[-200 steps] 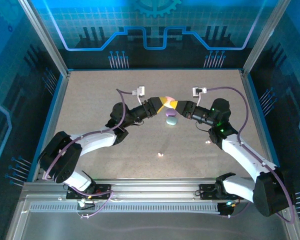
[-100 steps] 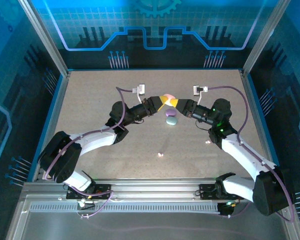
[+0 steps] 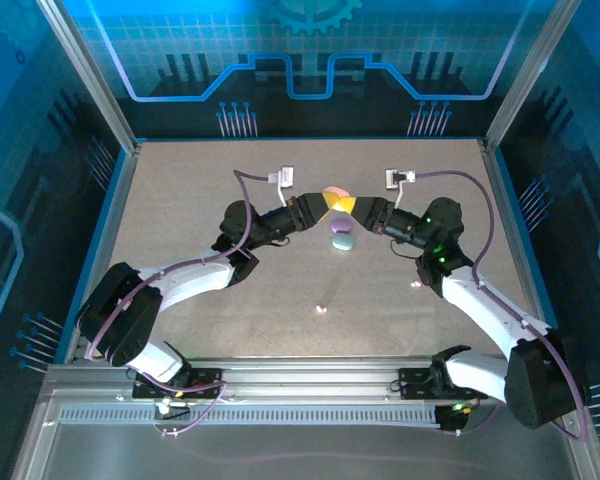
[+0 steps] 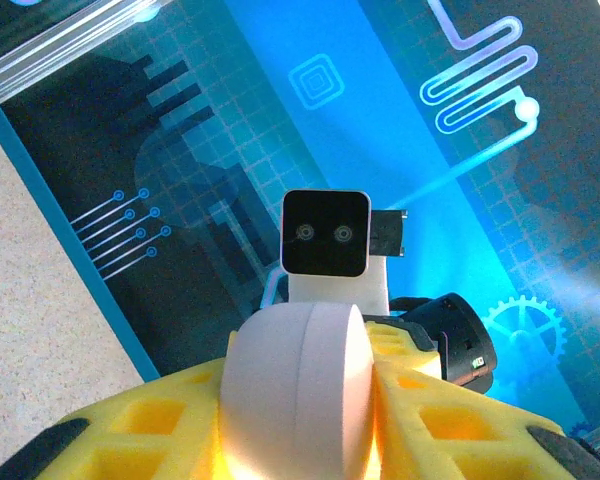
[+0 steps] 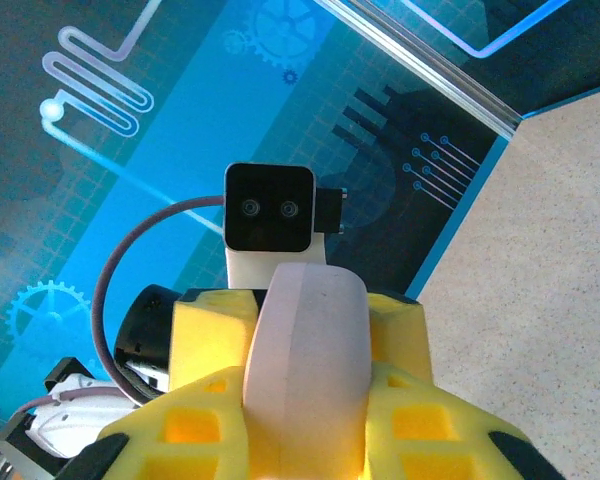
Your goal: Insert the wireless bluetooth earbuds into the charging case
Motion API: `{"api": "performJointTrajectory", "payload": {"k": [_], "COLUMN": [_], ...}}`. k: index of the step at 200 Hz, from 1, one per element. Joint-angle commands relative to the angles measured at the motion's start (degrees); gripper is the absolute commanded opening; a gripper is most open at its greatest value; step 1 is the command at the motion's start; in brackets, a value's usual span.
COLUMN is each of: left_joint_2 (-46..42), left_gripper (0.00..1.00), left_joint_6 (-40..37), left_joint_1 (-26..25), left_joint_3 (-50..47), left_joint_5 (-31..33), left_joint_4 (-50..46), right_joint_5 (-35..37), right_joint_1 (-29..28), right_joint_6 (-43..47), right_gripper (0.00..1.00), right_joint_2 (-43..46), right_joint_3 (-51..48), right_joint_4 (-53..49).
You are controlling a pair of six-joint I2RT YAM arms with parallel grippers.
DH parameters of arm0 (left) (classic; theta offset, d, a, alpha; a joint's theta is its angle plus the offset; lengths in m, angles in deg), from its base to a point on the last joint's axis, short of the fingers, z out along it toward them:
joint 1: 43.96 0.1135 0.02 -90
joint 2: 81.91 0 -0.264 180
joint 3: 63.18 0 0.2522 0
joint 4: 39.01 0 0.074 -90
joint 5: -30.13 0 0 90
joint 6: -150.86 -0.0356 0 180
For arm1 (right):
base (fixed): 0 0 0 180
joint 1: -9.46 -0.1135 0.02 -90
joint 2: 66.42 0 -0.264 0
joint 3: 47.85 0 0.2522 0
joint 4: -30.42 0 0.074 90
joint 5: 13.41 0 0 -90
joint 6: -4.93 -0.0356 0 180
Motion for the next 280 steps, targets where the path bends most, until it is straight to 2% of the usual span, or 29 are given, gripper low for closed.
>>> {"api": "performJointTrajectory", "payload": {"k": [1,34,48,64,79,111,142,159,216,236,266,280], "left_joint_2": [-1.58,-5.11,-6.89,-8.75,-10.5,-13.16,-10.79,-9.61,-6.41,-6.37,-6.47,-6.61], "left_gripper": [0.28,0.19,0.17,0.17,0.17,0.17,0.18,0.18,0.19,0.19,0.2,0.21], "left_joint_6": [-2.85,-8.03,-10.94,-15.49,-22.21,-45.12,-55.84,-58.03,-57.19,-56.83,-57.31,-58.13], "left_joint_1": [-1.43,-0.1,1.26,3.06,4.25,5.0,6.13,6.2,6.24,6.22,6.2,6.33], "left_joint_3": [2.41,1.13,0.94,1.58,3.93,13.06,21.84,24.46,28.3,28.53,28.72,28.63], "left_joint_5": [-3.29,-3.13,-4.36,-7.95,-12.4,-18.41,-22.83,-24.92,-28.78,-29.16,-29.5,-29.55], "left_joint_4": [2.42,-4.21,-9.07,-16.35,-27.42,-59.07,-76.01,-78.8,-78.42,-78.16,-78.96,-79.83], "right_joint_5": [1.66,2.65,2.98,2.66,1.36,-5.46,-13.22,-15.04,-19.54,-21.72,-23.48,-24.25], "right_joint_1": [-0.55,-0.18,0.62,1.86,2.9,4.16,3.6,2.64,-1.29,-2.53,-2.75,-2.53], "right_joint_6": [2.25,13.15,18.25,23.38,27.72,39.0,46.81,50.9,58.44,60.83,62.6,63.72], "right_gripper": [0.23,0.33,0.42,0.47,0.49,0.49,0.5,0.52,0.54,0.51,0.38,0.37], "right_joint_2": [0.45,4.25,5.66,6.77,7.01,5.47,2.69,1.14,-6.5,-8.72,-10.49,-10.58], "right_joint_3": [0.37,3.03,4.97,7.11,9.43,16.52,21.88,24.34,32.25,34.12,35.26,35.35], "right_joint_4": [-5.11,-21.5,-30.1,-37.25,-43.01,-54.56,-61.06,-64.1,-70.34,-71.99,-73.65,-74.44]}}
